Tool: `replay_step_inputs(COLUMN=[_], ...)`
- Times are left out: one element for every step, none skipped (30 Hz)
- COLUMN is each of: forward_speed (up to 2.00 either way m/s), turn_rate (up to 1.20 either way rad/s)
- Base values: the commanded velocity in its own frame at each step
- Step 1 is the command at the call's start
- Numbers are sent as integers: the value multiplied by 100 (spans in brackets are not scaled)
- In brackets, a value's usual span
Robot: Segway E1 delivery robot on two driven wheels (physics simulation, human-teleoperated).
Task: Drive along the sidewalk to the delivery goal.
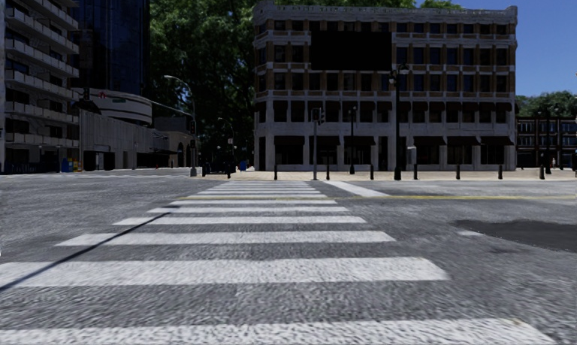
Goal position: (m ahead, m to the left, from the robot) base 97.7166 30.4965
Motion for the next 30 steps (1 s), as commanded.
replay_step_inputs(forward_speed=[198,197,197,197,196,196,196,200,200,200,200,200,200,200,200,200,200,200,200,200,200,200,200,200,200,200,200,200,200,200], turn_rate=[45,23,23,7,0,0,0,0,0,0,0,0,0,0,0,0,0,0,0,0,0,0,0,0,0,0,0,0,0,1])
